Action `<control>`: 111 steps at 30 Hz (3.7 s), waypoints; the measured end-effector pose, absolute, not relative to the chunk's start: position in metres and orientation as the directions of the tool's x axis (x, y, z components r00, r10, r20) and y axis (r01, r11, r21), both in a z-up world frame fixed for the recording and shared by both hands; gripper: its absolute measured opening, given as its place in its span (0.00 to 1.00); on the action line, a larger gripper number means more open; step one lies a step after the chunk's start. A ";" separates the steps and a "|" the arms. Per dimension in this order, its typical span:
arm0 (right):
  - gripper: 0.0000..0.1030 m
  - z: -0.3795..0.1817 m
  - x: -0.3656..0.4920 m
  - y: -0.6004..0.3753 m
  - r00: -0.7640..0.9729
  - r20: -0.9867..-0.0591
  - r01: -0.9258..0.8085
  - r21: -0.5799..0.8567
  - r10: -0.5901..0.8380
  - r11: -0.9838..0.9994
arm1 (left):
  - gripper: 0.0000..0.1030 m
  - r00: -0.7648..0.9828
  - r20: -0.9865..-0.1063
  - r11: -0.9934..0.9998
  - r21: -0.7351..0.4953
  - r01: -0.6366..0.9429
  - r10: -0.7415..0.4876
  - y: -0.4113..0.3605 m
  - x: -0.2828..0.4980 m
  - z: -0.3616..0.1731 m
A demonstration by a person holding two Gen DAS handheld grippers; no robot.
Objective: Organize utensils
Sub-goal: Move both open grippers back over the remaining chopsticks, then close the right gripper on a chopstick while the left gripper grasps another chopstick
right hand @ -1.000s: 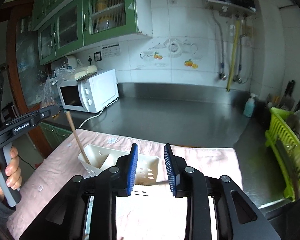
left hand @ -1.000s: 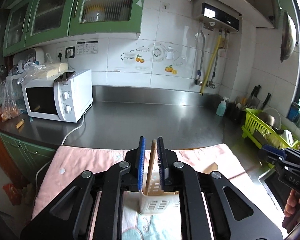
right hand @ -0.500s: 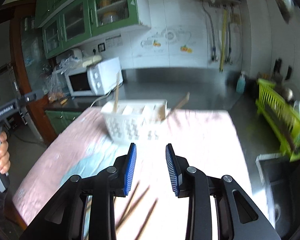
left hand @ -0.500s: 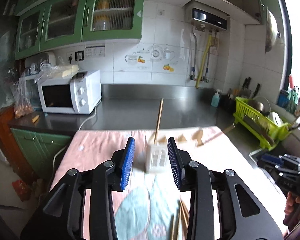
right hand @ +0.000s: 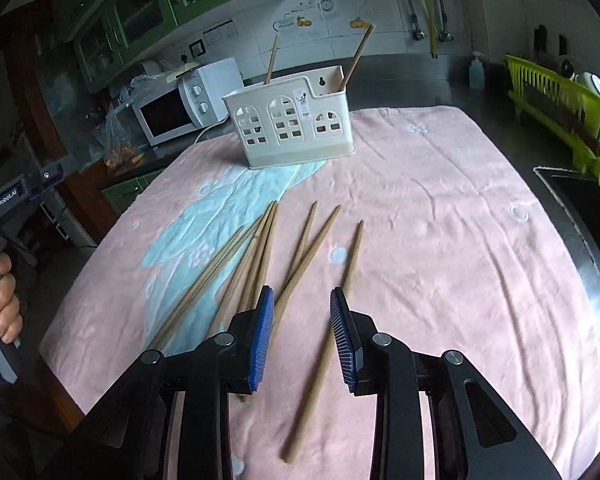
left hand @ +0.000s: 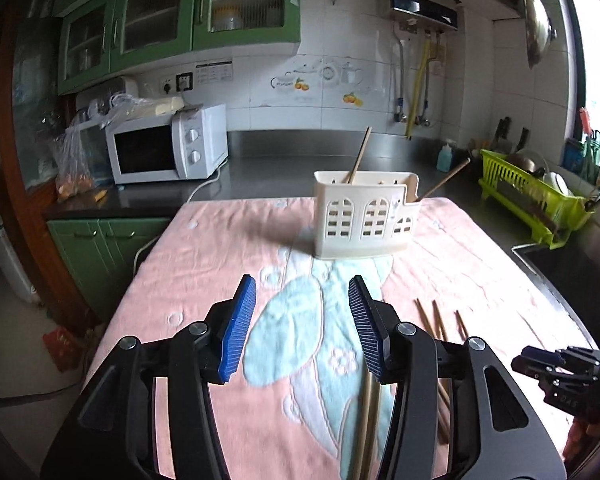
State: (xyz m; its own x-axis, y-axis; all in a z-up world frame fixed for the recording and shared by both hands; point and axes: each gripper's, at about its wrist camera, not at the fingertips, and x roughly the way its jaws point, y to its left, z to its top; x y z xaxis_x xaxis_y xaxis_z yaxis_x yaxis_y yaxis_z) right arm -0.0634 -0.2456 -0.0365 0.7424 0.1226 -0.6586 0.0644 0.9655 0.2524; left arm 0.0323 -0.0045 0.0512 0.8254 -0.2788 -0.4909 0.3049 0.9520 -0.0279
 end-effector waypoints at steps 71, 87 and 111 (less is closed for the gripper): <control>0.07 -0.095 -0.037 -0.222 0.644 -0.765 0.231 0.220 0.021 0.948 | 0.37 0.540 -0.742 0.848 -0.072 0.525 -0.398 -0.017 0.000 -0.089; 0.15 -0.094 -0.048 -0.215 0.645 -0.764 0.204 0.192 0.016 0.960 | 0.22 0.551 -0.764 0.846 0.011 0.533 -0.337 -0.044 -0.003 -0.101; 0.07 -0.095 -0.062 -0.204 0.648 -0.761 0.145 0.085 -0.029 0.986 | 0.15 0.519 -0.791 0.846 0.004 0.534 -0.324 -0.044 0.007 -0.100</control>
State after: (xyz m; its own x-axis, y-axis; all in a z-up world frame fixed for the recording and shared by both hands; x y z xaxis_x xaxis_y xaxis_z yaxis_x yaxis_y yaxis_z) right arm -0.0625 -0.2041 -0.0953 0.6483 -0.0293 -0.7609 0.1448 0.9858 0.0854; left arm 0.0073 -0.0439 -0.1002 0.5186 -0.3239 -0.7913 0.5339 0.8455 0.0039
